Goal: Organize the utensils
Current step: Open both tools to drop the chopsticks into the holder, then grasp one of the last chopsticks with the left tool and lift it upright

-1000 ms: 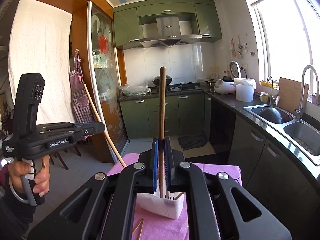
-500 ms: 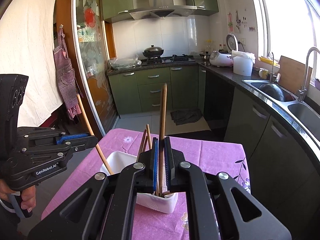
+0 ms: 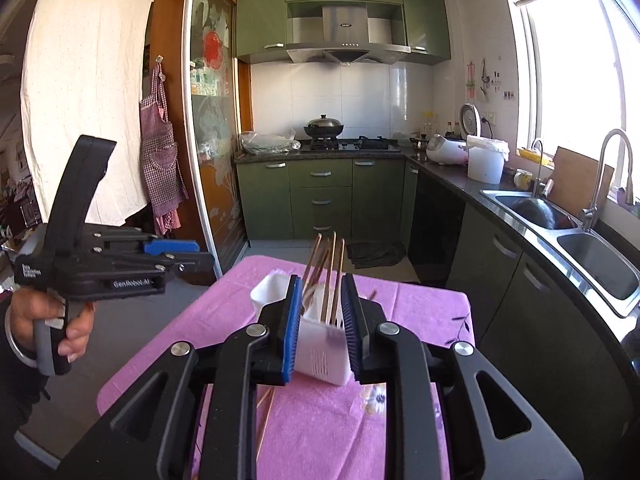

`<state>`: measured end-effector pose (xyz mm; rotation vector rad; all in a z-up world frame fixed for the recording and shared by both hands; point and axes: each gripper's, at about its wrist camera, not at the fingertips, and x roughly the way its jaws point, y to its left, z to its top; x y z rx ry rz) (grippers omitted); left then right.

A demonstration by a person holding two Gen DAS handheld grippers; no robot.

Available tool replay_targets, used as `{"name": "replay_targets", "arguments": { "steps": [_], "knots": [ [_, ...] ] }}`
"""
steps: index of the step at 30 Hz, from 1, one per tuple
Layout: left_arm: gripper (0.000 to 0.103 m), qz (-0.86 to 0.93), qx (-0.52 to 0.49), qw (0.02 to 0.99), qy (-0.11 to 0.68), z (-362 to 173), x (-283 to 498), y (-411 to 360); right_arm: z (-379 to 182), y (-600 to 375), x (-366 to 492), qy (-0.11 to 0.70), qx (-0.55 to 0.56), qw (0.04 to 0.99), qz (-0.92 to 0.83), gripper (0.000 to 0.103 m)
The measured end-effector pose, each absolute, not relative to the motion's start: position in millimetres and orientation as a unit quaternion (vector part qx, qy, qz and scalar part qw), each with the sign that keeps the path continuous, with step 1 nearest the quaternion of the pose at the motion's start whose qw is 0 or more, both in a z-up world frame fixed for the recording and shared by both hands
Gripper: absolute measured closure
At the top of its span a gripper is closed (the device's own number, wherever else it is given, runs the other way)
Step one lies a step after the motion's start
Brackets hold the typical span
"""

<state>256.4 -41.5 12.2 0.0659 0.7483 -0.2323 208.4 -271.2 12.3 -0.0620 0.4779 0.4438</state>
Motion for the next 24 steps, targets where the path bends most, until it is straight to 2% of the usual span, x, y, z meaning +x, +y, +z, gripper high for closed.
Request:
{"name": "replay_targets", "arguments": {
  "steps": [6, 12, 21, 24],
  "knots": [
    [0.074, -0.11, 0.016, 0.893, 0.436, -53, 225, -34, -68, -303, 194, 0.304, -0.023, 0.938, 0.164, 0.075],
    [0.074, -0.095, 0.006, 0.853, 0.513, -121, 233, -40, -130, -322, 196, 0.357, -0.008, 0.924, 0.139, 0.075],
    [0.074, -0.074, 0.008, 0.817, 0.572, -171, 268, -72, -151, -331, 201, 0.372, 0.018, 0.916, 0.149, 0.071],
    [0.074, -0.065, 0.016, 0.811, 0.582, -180, 275, -78, -151, -339, 203, 0.37, 0.028, 0.917, 0.148, 0.065]
  ]
}}
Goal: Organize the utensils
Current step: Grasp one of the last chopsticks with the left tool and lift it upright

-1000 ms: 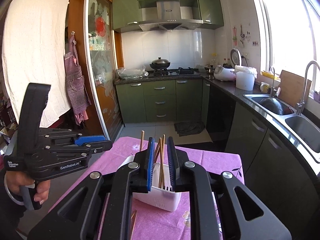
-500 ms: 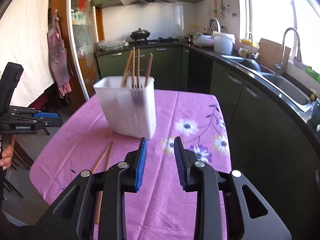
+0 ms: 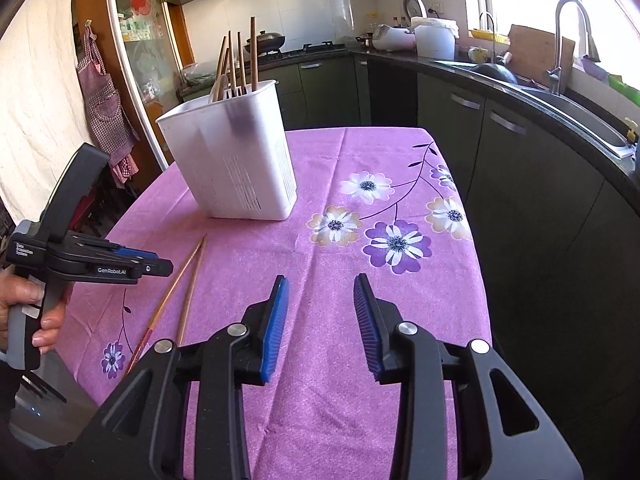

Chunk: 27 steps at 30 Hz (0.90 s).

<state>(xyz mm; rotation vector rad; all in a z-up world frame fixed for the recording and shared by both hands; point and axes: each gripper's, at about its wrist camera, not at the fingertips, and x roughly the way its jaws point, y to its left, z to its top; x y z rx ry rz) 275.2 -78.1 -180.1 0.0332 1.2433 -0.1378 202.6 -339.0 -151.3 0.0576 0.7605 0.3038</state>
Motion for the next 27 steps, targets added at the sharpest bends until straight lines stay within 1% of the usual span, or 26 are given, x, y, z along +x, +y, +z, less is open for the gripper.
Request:
{"name": "replay_targets", "arguments": {
  "steps": [7, 10, 12, 13, 14, 15, 22, 27],
  "knots": [
    [0.075, -0.059, 0.026, 0.802, 0.594, -193, 280, -90, -157, -356, 206, 0.372, 0.053, 0.916, 0.142, 0.065],
    [0.082, -0.056, 0.033, 0.798, 0.599, -198, 281, -95, -159, -359, 206, 0.373, 0.058, 0.915, 0.141, 0.065],
    [0.084, -0.051, 0.039, 0.8, 0.596, -198, 281, -97, -159, -360, 206, 0.373, 0.061, 0.915, 0.141, 0.065],
    [0.088, -0.051, 0.04, 0.801, 0.596, -198, 282, -98, -159, -361, 205, 0.373, 0.062, 0.915, 0.141, 0.065],
    [0.093, -0.051, 0.041, 0.801, 0.596, -198, 281, -99, -159, -362, 204, 0.372, 0.063, 0.915, 0.141, 0.065],
    [0.095, -0.052, 0.044, 0.801, 0.595, -199, 280, -101, -159, -363, 204, 0.372, 0.064, 0.915, 0.141, 0.065],
    [0.097, -0.054, 0.033, 0.802, 0.594, -195, 278, -96, -158, -370, 200, 0.369, 0.07, 0.917, 0.138, 0.065],
    [0.097, -0.059, 0.023, 0.822, 0.566, -166, 267, -84, -155, -375, 197, 0.366, 0.074, 0.918, 0.135, 0.065]
  ]
}}
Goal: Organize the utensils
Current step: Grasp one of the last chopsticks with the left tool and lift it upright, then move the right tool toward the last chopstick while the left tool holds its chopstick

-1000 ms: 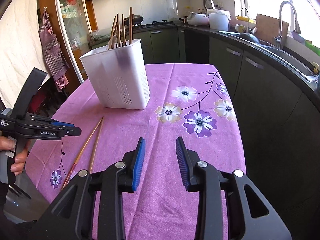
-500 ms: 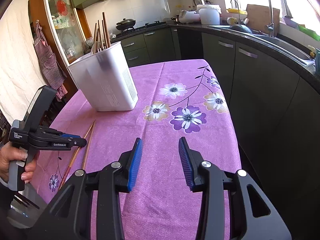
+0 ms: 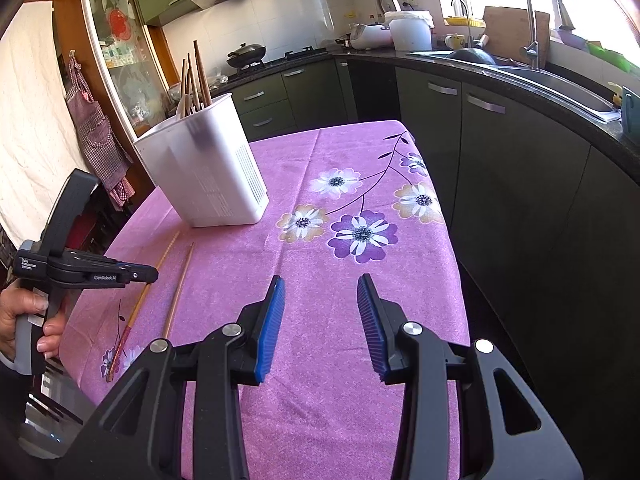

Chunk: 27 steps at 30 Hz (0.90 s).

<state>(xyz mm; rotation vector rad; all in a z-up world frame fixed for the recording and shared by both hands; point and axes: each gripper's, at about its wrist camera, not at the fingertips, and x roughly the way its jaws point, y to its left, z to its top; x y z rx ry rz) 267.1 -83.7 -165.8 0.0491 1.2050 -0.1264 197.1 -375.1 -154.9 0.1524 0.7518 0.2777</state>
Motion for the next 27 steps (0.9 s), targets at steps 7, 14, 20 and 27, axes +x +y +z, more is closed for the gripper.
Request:
{"name": "replay_targets", "arguments": {
  "steps": [7, 14, 20, 27],
  "knots": [
    [0.097, -0.071, 0.008, 0.861, 0.504, -108, 237, -60, -151, -371, 195, 0.362, 0.072, 0.919, 0.139, 0.064],
    [0.097, -0.075, 0.012, 0.891, 0.449, -73, 197, -45, -146, -356, 192, 0.363, 0.054, 0.918, 0.149, 0.064],
    [0.097, -0.081, 0.014, 0.901, 0.426, -62, 171, -35, -145, -336, 196, 0.374, 0.032, 0.912, 0.164, 0.064],
    [0.097, -0.09, 0.013, 0.904, 0.417, -62, 160, -30, -151, -287, 223, 0.422, -0.022, 0.881, 0.212, 0.064]
  ]
}}
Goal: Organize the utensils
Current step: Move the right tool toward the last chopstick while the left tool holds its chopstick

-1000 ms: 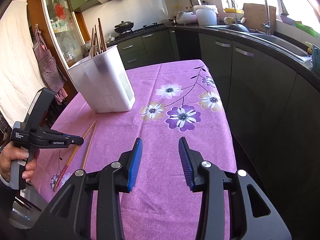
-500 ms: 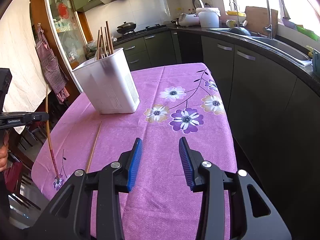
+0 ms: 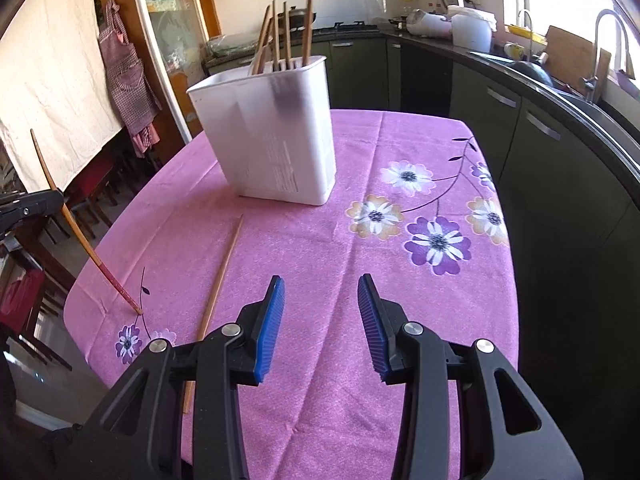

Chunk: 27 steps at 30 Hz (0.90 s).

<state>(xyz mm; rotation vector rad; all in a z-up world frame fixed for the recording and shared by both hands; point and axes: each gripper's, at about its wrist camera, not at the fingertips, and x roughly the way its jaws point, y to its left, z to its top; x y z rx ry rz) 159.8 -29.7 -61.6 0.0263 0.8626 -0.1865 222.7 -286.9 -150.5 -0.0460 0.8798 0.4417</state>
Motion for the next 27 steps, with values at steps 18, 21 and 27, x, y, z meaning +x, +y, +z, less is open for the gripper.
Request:
{"name": "replay_targets", "arguments": {
  "steps": [18, 21, 27],
  "knots": [
    [0.097, -0.099, 0.009, 0.903, 0.417, -62, 153, -15, -208, -152, 298, 0.534, -0.108, 0.797, 0.26, 0.076],
    [0.097, -0.1, 0.008, 0.903, 0.418, -62, 152, -14, -210, -144, 300, 0.536, -0.116, 0.795, 0.258, 0.078],
    [0.097, -0.104, 0.009, 0.902, 0.418, -62, 150, -14, -216, -131, 301, 0.542, -0.138, 0.789, 0.253, 0.085]
  ]
}}
